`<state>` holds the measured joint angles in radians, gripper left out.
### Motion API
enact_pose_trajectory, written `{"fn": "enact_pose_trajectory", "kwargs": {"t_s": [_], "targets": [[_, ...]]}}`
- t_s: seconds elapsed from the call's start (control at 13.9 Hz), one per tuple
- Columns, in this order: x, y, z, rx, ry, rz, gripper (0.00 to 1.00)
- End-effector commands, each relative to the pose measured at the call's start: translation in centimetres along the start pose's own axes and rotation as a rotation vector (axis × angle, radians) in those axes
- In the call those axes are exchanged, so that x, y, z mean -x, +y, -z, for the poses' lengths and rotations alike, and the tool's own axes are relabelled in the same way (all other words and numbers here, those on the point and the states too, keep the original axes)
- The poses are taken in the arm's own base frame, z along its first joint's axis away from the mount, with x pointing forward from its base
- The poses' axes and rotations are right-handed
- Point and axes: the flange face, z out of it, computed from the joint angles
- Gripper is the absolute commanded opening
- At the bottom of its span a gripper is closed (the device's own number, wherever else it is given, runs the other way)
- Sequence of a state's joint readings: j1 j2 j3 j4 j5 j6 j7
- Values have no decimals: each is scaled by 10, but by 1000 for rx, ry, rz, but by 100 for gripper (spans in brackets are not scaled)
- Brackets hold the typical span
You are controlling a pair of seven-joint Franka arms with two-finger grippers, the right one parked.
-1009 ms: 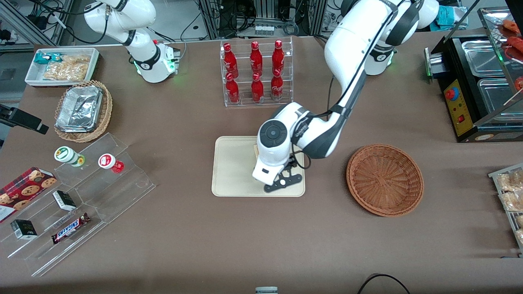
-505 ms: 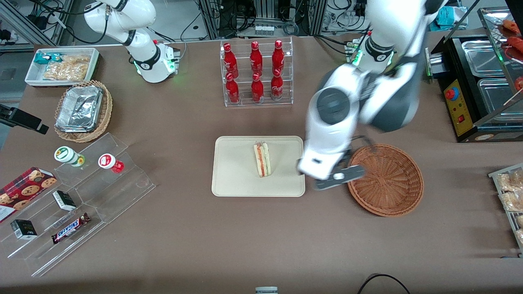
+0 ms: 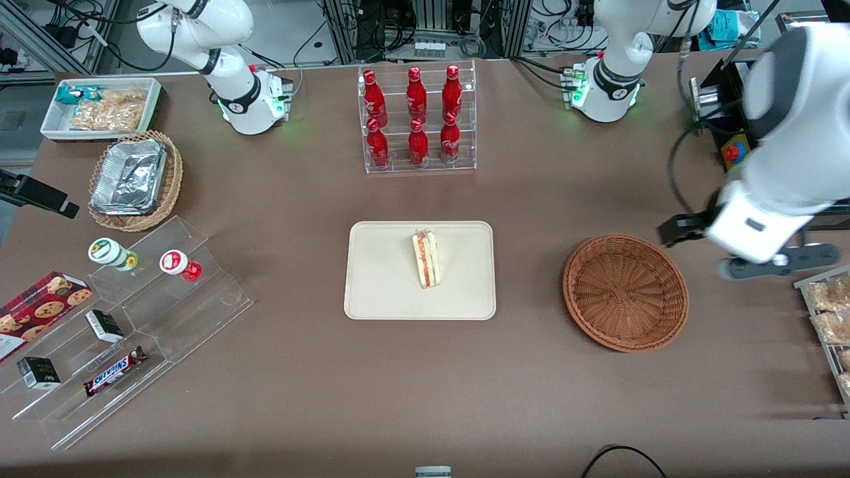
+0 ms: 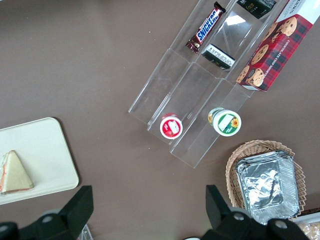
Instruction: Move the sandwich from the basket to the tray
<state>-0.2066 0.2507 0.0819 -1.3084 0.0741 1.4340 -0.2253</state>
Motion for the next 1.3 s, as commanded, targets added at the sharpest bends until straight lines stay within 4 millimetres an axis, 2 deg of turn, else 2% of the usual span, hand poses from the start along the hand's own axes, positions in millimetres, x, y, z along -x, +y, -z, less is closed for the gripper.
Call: {"fn": "enact_pose_trajectory", "kwargs": {"t_s": [0.0, 0.07, 0.29, 0.43, 0.58, 0.65, 0.72, 0.86, 0.94, 1.15, 1.23], "targets": [[7, -34, 0, 38, -39, -49, 100], [7, -38, 1, 70, -47, -45, 100], [8, -23, 1, 105, -67, -60, 100], [12, -30, 5, 102, -75, -48, 100], [37, -45, 12, 79, -155, -25, 100], [37, -62, 11, 93, -143, -4, 100], [46, -68, 13, 99, -113, 1, 100], [72, -74, 0, 101, -75, -22, 100], [78, -77, -3, 92, -55, -64, 100], [71, -70, 1, 85, -49, -97, 100], [75, -63, 3, 83, -55, -110, 100]]}}
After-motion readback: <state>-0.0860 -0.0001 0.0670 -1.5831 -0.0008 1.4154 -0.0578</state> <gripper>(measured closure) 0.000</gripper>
